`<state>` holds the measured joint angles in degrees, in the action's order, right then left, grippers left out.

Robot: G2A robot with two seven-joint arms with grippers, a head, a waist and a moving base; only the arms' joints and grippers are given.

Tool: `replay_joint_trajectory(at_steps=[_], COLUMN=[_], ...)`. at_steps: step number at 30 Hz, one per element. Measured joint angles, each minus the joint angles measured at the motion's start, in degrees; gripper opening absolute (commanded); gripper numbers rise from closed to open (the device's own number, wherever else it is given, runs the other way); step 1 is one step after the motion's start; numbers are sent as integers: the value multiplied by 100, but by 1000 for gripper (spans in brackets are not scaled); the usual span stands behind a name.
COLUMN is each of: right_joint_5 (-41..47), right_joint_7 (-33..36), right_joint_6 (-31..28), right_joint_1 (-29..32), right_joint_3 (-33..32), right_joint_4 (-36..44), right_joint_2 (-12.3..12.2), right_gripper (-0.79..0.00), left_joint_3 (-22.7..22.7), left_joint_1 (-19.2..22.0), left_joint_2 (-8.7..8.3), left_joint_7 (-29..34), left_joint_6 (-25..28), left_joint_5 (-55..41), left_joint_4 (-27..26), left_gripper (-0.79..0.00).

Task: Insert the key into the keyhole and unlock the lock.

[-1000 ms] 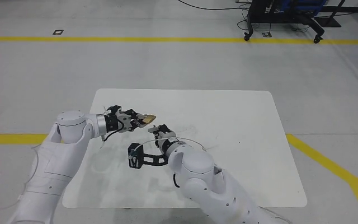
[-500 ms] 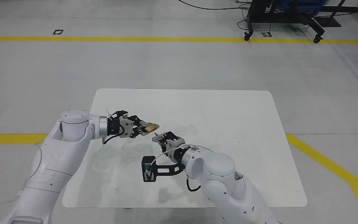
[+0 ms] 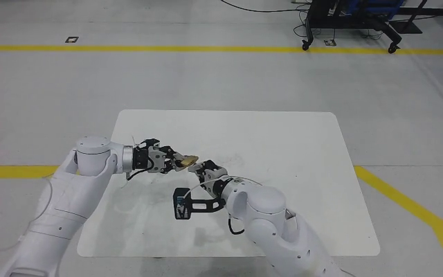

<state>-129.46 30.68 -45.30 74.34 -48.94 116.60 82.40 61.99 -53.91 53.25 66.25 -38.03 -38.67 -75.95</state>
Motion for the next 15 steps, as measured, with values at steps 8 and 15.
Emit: replay_joint_trajectory(at_steps=[8,15], right_joint_5=[55,77], right_joint_7=[-152,-779], right_joint_6=[-96,-323], right_joint_1=[-34,34], right_joint_3=[72,-87], right_joint_4=[41,210], right_joint_2=[-12,-113], right_gripper=[-785,-785], left_joint_3=[-63,-150], left_joint_1=[51,85], left_joint_2=[-65,-122], left_joint_7=[-32,60], left_joint_6=[-31,60], left_joint_5=[-30,-238], left_joint_4=[2,27], left_gripper=[-785,-785])
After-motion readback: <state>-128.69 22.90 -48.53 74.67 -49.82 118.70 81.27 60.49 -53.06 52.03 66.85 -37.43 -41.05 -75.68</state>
